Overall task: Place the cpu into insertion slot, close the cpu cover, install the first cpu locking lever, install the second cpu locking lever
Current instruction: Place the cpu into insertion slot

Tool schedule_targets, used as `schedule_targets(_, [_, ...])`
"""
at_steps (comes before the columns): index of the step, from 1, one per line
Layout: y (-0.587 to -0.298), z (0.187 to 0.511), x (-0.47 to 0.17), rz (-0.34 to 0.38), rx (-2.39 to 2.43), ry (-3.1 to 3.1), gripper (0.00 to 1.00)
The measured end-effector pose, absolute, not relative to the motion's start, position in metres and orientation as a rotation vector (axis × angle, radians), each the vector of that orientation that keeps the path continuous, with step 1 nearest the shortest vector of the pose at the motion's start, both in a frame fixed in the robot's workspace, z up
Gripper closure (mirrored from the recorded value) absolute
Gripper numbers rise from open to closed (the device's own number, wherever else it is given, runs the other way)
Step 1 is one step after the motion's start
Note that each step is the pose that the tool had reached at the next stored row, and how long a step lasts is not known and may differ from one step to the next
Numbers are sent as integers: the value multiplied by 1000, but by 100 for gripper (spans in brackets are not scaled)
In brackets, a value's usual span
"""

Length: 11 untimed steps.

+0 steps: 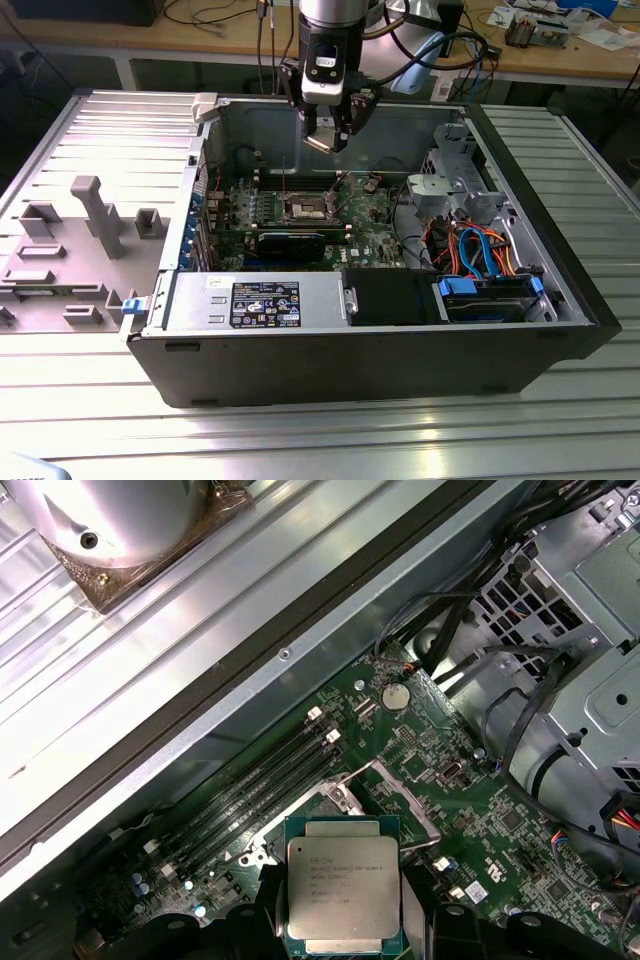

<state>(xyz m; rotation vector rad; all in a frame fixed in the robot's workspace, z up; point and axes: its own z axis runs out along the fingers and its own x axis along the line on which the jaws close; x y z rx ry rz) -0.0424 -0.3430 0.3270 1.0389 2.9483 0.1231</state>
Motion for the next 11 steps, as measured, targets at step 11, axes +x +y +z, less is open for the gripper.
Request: schedule_targets(11, [-343, 327, -42, 24, 1031, 2930, 45])
